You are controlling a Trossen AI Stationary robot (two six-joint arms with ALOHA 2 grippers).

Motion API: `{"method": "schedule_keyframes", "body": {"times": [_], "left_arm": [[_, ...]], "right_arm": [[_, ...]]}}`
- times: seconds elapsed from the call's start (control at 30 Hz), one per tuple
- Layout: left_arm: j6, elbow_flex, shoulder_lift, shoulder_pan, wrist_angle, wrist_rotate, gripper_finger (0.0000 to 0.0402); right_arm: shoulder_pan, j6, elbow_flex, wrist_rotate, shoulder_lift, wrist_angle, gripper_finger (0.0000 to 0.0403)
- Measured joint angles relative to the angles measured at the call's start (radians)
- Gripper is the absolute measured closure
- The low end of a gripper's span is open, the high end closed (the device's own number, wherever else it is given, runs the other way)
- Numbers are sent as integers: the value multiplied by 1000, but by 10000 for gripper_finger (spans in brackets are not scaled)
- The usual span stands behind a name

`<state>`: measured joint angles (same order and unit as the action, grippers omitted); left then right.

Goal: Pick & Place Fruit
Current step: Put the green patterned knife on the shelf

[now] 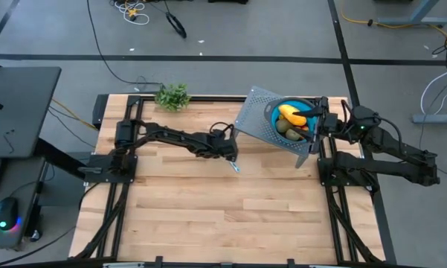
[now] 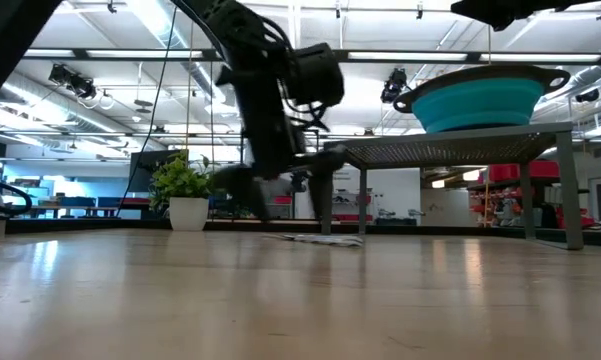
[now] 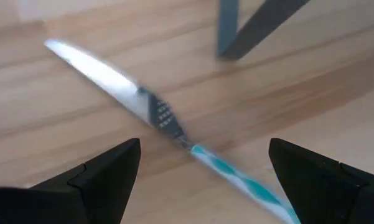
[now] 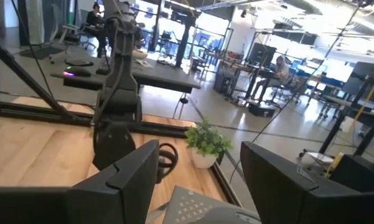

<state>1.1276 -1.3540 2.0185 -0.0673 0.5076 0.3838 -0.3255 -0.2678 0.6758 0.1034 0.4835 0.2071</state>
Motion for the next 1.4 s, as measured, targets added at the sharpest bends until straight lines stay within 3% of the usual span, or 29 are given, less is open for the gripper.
{"method": "schedule_keyframes", "body": {"times": [0.27,0.47,0.97,1.07,1.2,1.4], "left_arm": [[-7,-1,31,1,-6,-14,38],[-12,-11,30,1,89,-19,39],[-48,-32,30,1,158,-9,95],[-117,-71,30,3,168,6,96],[-189,-134,7,23,251,99,96],[-347,-153,-79,100,316,266,96]], "right_arm": [[7,17,0,1,0,20,168],[7,24,0,2,0,22,168],[8,24,0,4,1,39,168],[7,24,0,74,21,39,168],[27,25,0,160,88,11,168],[135,-4,0,41,211,-75,168]]}}
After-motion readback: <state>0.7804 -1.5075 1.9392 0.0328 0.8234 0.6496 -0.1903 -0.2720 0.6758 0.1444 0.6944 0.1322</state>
